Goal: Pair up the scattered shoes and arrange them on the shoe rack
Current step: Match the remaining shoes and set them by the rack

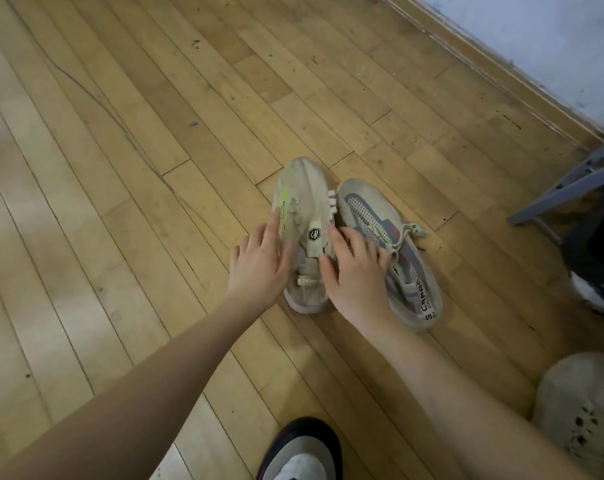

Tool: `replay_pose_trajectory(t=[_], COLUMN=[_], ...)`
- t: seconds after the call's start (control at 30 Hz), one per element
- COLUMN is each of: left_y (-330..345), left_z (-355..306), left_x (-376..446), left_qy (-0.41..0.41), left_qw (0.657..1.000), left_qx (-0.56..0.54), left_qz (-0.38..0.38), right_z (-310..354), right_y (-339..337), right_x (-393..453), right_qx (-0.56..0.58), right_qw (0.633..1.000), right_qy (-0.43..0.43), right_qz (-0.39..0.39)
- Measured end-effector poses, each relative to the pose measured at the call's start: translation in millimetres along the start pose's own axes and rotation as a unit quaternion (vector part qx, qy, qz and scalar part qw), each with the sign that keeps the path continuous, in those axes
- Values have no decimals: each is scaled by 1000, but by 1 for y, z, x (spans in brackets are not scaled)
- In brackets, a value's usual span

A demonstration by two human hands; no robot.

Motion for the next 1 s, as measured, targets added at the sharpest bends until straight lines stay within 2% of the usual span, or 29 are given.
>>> replay_pose_trajectory(t=[0.07, 0.17, 0.27, 0.4, 0.57, 0.73, 0.87, 1.0], left_y=[1, 6, 6, -4, -22, -45, -66, -66], left_z=[-1, -3, -5, -9, -13, -32, -66, -108], left_x=[24, 51, 59, 61, 53, 28, 11, -5], left_qy=[-45, -58, -66, -69, -17, 10, 52, 101], left_qw=[999, 997, 992, 970, 964, 948, 936, 922], left_qx=[-8, -12, -107, -234, -261, -303, -337, -369], left_qz=[10, 54, 27, -18, -53, -98, -91, -54], right_z=[1, 1, 2, 4, 6, -2, -9, -22], right_y=[4, 10, 17, 16, 3, -37, -70, -108], right_x=[13, 30, 34, 32, 22, 22, 17, 0], right_qx=[-43, -78, -68, 9, 85, 105, 82, 139], right_qw=[999, 994, 990, 995, 995, 992, 993, 987], right_qy=[3, 3, -15, -1, -14, 20, 59, 44], right_qz=[26, 81, 119, 95, 48, -63, -63, -61])
Point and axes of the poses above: each hand's wrist, its own x-axis towards the middle knuckle, its own y-axis out of the palm, z = x × y, the point moved 5 cm from there along x, towards the middle knuckle, and after that the axes turned 1 degree about x, right-handed, at the moved point
